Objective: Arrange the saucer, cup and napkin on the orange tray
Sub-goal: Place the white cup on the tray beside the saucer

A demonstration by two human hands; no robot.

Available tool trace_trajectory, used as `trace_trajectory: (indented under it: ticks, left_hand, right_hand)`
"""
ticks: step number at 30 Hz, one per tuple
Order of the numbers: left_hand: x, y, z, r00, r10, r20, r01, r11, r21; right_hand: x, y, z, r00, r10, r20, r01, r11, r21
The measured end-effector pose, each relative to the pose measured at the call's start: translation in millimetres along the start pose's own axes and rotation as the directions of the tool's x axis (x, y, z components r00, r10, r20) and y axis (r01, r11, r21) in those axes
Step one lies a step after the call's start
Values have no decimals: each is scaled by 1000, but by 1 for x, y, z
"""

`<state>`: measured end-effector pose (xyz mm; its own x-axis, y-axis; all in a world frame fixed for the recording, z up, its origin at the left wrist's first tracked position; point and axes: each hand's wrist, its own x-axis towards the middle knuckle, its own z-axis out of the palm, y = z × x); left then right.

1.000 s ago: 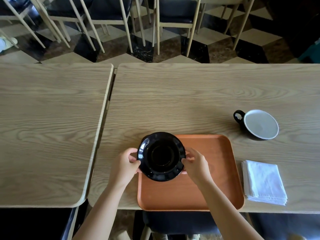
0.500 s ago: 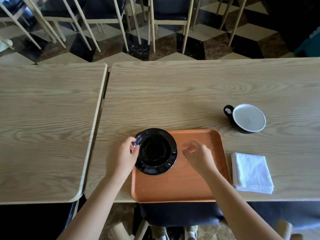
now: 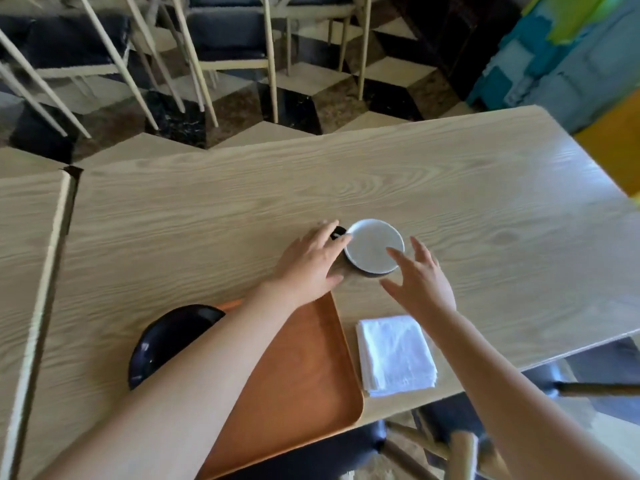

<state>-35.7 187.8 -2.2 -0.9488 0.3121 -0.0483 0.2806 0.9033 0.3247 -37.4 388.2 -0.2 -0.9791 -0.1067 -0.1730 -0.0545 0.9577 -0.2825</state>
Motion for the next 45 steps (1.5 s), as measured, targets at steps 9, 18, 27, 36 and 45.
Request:
trace_trajectory:
  ticks: [9, 18, 27, 36, 45]
  left_hand:
    - [37, 0, 20, 1000, -9, 21, 10, 997, -71]
    - [29, -12, 15, 1000, -1, 1, 1, 996, -93]
    - [-76, -41, -11, 959, -96, -268, 59, 988, -143]
    - [-140, -45, 6, 942, -279, -189, 240, 949, -202]
    - [-146, -38, 32, 922, -274, -272, 235, 957, -168]
  right_hand:
    - [15, 17, 13, 978, -150, -143, 164, 983, 85]
    - [13, 15, 11, 940, -237, -245, 283, 943, 173]
    - [-6, -35, 5, 856, -484, -184, 516, 825, 230]
    - [-26, -61, 27, 857, -513, 50, 475, 823, 310]
    - [-27, -49, 37, 825, -563, 48, 531, 801, 278]
